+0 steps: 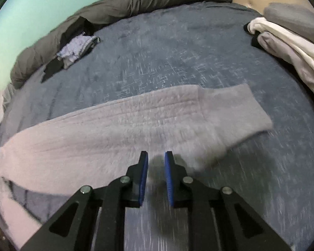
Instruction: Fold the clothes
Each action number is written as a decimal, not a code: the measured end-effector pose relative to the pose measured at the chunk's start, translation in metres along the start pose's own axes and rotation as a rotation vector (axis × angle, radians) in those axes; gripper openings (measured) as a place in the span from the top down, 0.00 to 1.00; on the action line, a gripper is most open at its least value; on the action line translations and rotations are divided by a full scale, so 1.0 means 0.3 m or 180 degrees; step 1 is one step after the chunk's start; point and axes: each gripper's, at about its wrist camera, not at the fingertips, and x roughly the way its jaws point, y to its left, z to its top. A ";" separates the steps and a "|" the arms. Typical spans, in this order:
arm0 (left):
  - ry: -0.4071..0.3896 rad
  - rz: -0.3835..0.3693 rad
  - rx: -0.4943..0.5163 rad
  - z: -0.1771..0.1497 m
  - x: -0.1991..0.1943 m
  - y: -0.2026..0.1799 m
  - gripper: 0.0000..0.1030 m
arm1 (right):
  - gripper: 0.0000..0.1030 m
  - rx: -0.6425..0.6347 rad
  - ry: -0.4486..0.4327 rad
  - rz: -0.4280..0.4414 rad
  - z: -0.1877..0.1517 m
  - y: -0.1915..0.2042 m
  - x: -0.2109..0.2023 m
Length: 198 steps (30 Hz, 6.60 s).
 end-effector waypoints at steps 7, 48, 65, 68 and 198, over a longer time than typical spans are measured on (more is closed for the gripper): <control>-0.0032 -0.0124 -0.0115 -0.025 -0.055 0.030 0.16 | 0.83 -0.0014 0.0060 0.0200 -0.152 -0.040 -0.175; 0.0098 -0.0274 -0.0570 -0.109 -0.037 0.215 0.38 | 0.55 0.1051 0.0326 0.0360 -0.562 -0.386 -0.386; 0.0079 -0.0326 -0.0421 -0.070 -0.015 0.201 0.95 | 0.87 0.0767 0.0168 0.0321 -0.555 -0.337 -0.404; 0.0007 -0.0375 -0.0400 -0.041 -0.052 0.198 0.96 | 0.90 0.0686 0.0108 0.0350 -0.532 -0.318 -0.427; -0.0669 -0.0675 -0.0009 0.369 0.382 -0.513 0.42 | 0.90 0.0287 0.0211 -0.0422 0.269 -0.359 0.048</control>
